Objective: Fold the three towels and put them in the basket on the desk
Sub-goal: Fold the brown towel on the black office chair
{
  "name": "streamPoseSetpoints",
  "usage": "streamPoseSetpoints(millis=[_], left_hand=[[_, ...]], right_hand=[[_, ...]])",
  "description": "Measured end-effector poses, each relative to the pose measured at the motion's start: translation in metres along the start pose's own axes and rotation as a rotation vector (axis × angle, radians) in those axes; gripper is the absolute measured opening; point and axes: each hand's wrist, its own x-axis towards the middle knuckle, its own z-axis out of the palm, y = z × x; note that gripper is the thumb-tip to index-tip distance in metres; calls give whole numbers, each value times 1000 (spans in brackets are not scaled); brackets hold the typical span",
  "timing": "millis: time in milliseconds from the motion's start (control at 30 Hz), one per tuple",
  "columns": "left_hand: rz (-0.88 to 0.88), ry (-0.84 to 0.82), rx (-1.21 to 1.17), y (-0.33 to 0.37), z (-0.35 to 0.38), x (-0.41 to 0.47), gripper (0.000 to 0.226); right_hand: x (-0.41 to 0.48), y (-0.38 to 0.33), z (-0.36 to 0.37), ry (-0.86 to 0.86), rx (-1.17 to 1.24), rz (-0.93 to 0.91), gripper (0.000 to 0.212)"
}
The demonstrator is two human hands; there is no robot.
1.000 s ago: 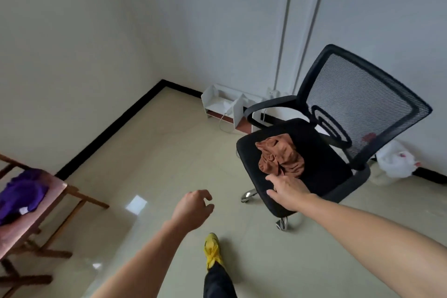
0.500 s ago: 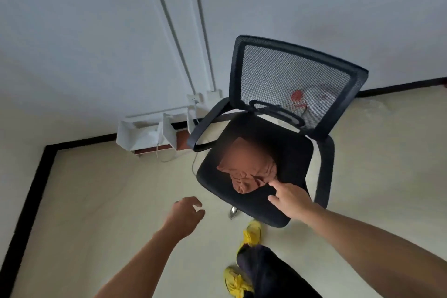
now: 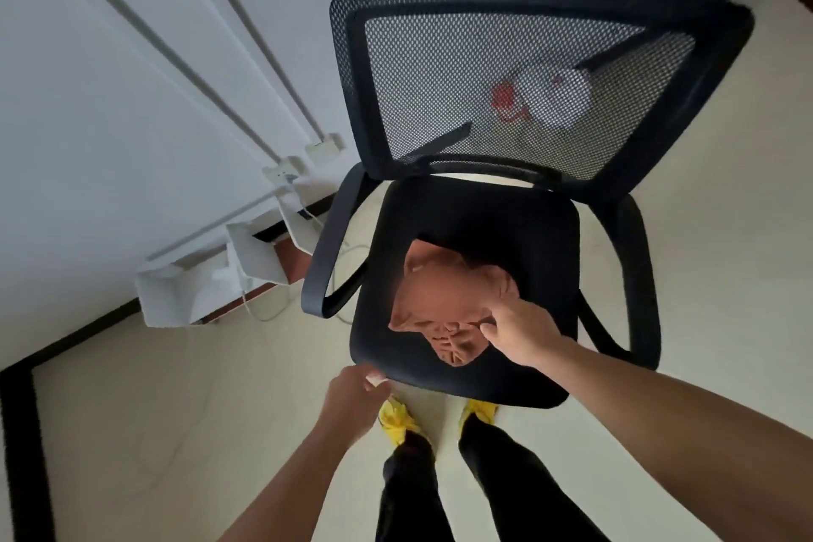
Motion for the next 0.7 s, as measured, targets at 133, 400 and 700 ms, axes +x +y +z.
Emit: streamPoseSetpoints(millis=[133, 400, 700], left_hand=[[25, -17, 58, 3, -1, 74, 27], [217, 105, 178, 8, 37, 230, 43], [141, 152, 291, -12, 35, 232, 16]], right_hand=[[45, -11, 15, 113, 51, 31, 35], [126, -1, 86, 243, 129, 85, 45], [53, 48, 113, 525, 401, 453, 22]])
